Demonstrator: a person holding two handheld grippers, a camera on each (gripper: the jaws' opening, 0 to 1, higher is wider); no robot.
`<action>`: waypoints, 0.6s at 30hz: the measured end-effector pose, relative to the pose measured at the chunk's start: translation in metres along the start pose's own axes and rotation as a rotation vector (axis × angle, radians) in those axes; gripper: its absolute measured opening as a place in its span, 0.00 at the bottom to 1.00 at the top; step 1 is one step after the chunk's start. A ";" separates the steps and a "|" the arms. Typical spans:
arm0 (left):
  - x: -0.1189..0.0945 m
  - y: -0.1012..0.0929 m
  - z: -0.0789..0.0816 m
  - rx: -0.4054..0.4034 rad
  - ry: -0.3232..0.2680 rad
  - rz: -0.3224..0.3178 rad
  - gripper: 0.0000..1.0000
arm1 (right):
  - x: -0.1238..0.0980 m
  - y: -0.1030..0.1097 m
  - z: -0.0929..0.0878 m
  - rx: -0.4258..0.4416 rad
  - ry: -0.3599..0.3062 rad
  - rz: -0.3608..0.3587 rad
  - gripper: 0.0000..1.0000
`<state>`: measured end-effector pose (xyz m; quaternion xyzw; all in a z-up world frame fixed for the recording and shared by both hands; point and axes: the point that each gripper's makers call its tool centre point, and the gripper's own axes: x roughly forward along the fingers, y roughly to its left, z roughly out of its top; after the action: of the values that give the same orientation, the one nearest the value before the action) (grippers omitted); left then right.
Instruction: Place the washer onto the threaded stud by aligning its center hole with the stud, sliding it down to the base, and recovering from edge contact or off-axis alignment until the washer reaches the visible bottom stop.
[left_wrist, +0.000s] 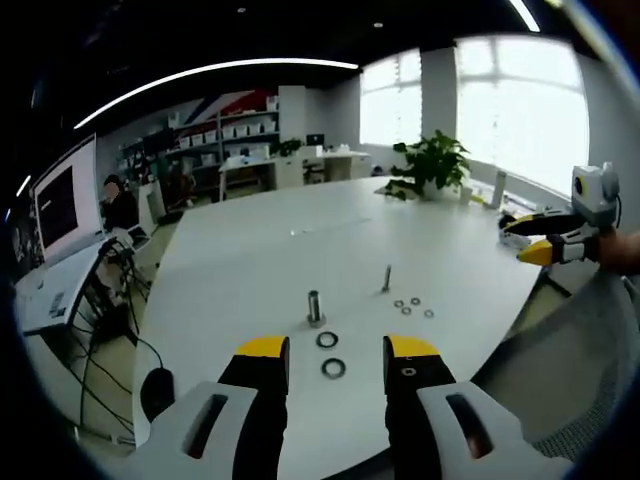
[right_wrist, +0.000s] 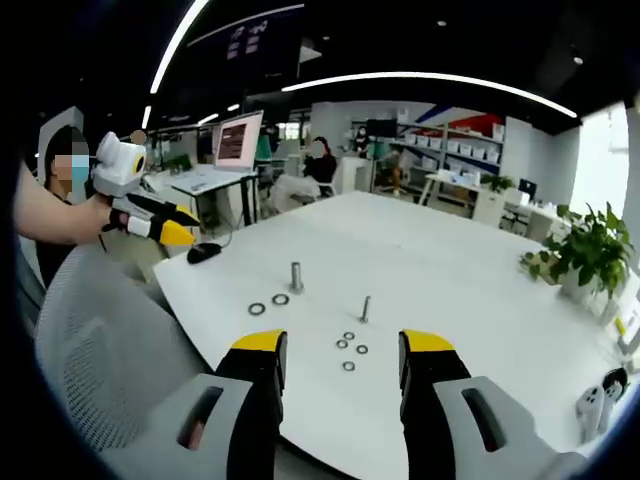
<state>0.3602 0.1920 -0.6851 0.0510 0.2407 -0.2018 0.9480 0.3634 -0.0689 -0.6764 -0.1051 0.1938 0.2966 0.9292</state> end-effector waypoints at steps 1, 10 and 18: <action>0.000 0.000 0.000 0.001 0.000 -0.001 0.36 | -0.001 0.000 0.001 0.000 -0.004 -0.001 0.47; 0.001 0.003 -0.001 -0.011 0.010 0.009 0.35 | 0.002 0.002 -0.001 -0.017 0.007 0.013 0.46; 0.001 -0.001 0.001 0.018 0.006 0.012 0.35 | 0.001 0.001 -0.003 -0.008 0.013 0.017 0.46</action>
<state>0.3609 0.1909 -0.6849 0.0614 0.2413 -0.1982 0.9480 0.3626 -0.0683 -0.6801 -0.1093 0.1994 0.3044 0.9250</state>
